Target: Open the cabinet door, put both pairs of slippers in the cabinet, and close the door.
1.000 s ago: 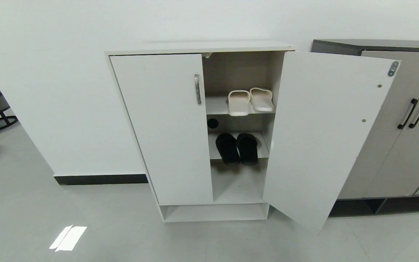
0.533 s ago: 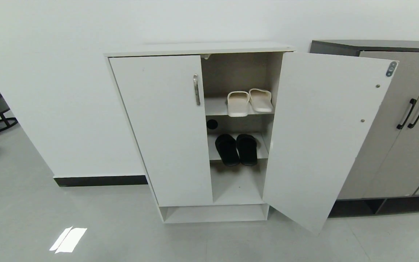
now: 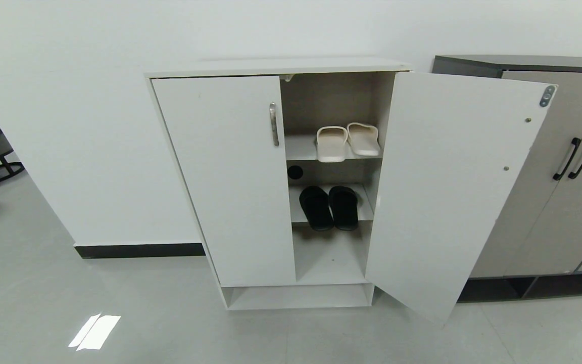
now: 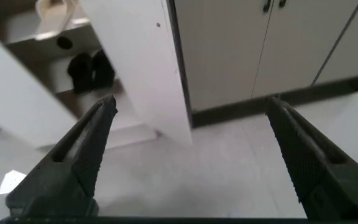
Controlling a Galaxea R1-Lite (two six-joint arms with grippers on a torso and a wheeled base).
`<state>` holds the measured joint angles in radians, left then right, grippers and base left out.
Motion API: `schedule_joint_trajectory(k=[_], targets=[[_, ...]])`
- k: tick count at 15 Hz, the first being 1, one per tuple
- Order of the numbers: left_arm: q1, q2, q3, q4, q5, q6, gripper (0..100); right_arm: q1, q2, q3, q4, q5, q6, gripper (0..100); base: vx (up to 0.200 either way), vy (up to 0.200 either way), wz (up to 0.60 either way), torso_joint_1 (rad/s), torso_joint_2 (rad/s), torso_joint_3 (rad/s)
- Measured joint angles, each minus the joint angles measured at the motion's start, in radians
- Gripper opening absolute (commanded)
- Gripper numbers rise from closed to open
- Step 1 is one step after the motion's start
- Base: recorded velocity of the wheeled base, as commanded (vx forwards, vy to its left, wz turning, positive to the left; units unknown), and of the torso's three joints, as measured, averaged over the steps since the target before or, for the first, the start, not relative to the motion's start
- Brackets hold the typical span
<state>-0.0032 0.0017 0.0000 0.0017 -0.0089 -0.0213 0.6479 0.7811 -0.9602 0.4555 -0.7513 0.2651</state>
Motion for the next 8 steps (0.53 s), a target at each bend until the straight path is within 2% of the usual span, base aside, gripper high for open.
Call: schedule_joint_trajectory(k=[3,5,6,8], targets=[[0.000,0.000,0.000,0.000,0.000,0.000,0,-0.071,-0.046,0.425,-0.492,0.089,-0.193,100,0.000,0.000,0.00,0.000,0.00,0.000],[0.000,0.000,0.000,0.000,0.000,0.000,0,-0.177,-0.081,0.647,-0.676,0.211,-0.266,100,0.000,0.000,0.00,0.000,0.00,0.000],[0.000,0.000,0.000,0.000,0.000,0.000,0,-0.241,-0.102,0.723,-0.710,0.257,-0.276,0,0.000,0.000,0.00,0.000,0.00,0.000],[0.000,0.000,0.000,0.000,0.000,0.000,0,-0.360,-0.153,0.817,-0.740,0.297,-0.277,0,0.000,0.000,0.00,0.000,0.00,0.000]])
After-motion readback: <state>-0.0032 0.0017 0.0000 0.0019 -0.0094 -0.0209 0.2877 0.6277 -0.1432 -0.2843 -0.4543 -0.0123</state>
